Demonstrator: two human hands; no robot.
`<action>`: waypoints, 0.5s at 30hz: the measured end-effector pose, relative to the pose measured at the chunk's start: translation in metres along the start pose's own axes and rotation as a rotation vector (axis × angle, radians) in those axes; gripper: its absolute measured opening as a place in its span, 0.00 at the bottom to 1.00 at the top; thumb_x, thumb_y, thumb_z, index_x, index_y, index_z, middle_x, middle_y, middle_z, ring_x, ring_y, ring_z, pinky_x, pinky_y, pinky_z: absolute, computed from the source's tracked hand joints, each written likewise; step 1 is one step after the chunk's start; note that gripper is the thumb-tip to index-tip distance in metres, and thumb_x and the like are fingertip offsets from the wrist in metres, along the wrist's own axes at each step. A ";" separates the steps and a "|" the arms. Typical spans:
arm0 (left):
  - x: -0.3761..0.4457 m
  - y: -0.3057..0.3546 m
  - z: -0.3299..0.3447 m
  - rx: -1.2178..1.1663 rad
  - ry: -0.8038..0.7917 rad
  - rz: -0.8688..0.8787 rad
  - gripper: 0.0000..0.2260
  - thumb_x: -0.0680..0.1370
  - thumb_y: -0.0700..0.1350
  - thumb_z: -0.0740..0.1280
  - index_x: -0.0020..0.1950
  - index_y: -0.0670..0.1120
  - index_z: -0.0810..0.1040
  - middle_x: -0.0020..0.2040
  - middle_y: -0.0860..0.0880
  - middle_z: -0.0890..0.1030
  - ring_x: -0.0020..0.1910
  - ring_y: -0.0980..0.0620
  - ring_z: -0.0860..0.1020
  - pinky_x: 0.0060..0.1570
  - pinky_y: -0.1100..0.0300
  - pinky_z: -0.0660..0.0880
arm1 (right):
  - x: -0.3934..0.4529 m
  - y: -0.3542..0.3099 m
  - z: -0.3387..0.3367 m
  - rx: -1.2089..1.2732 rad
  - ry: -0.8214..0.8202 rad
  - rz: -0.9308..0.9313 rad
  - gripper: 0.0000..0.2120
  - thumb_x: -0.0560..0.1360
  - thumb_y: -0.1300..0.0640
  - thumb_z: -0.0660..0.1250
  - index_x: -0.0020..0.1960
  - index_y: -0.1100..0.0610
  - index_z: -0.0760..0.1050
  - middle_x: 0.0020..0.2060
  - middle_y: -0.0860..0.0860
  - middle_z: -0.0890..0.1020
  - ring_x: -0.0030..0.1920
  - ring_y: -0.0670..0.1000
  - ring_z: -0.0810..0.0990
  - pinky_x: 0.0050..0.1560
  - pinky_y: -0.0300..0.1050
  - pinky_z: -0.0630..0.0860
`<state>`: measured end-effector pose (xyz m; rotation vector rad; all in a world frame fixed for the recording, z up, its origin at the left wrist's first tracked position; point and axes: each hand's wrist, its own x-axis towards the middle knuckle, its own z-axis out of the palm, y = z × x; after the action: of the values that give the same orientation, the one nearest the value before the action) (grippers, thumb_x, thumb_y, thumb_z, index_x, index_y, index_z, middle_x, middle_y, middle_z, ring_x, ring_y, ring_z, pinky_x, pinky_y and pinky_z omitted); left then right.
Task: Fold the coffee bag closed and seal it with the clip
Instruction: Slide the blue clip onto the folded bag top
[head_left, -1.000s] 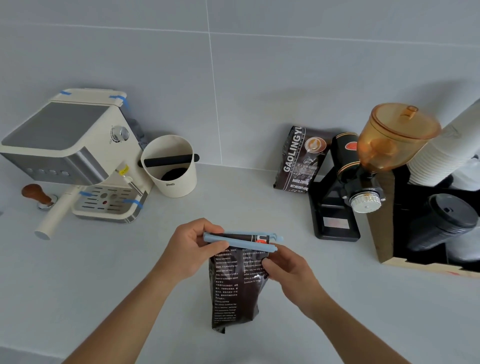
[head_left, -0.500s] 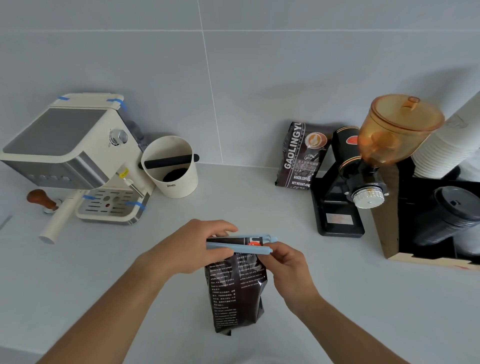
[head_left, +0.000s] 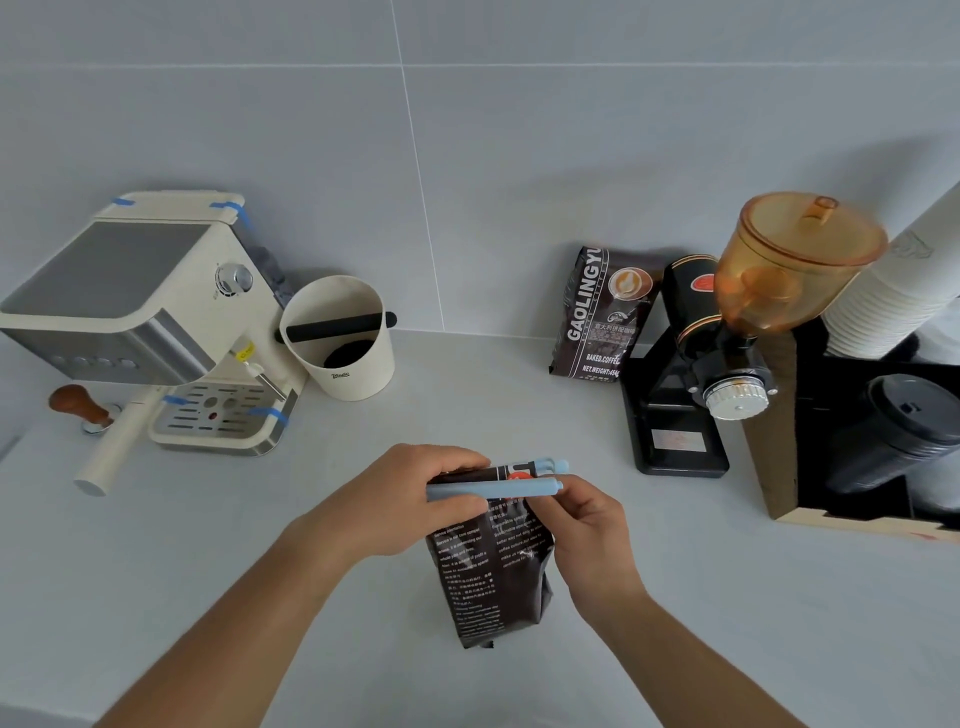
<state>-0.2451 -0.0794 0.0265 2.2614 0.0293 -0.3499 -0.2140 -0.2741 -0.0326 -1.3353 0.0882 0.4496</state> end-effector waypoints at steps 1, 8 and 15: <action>-0.001 0.000 0.001 -0.006 0.002 -0.001 0.13 0.77 0.51 0.67 0.62 0.57 0.77 0.52 0.60 0.81 0.52 0.66 0.78 0.47 0.64 0.79 | 0.000 -0.001 0.000 0.004 0.003 0.003 0.06 0.75 0.65 0.68 0.47 0.59 0.84 0.40 0.57 0.87 0.39 0.50 0.84 0.37 0.40 0.79; -0.005 0.001 0.003 -0.010 0.034 -0.039 0.13 0.79 0.50 0.64 0.64 0.57 0.76 0.53 0.63 0.79 0.54 0.65 0.77 0.50 0.64 0.78 | -0.002 -0.005 0.002 -0.018 0.009 0.017 0.07 0.75 0.63 0.69 0.41 0.55 0.84 0.36 0.52 0.86 0.37 0.49 0.84 0.36 0.41 0.79; -0.007 -0.010 0.002 -0.063 0.118 -0.096 0.08 0.77 0.51 0.67 0.56 0.57 0.80 0.48 0.60 0.83 0.49 0.64 0.80 0.47 0.65 0.77 | -0.002 -0.007 0.000 -0.040 0.019 0.013 0.07 0.75 0.64 0.69 0.43 0.57 0.84 0.36 0.53 0.86 0.36 0.48 0.83 0.35 0.39 0.78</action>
<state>-0.2537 -0.0737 0.0193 2.2207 0.2078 -0.2621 -0.2133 -0.2753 -0.0256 -1.3793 0.1040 0.4513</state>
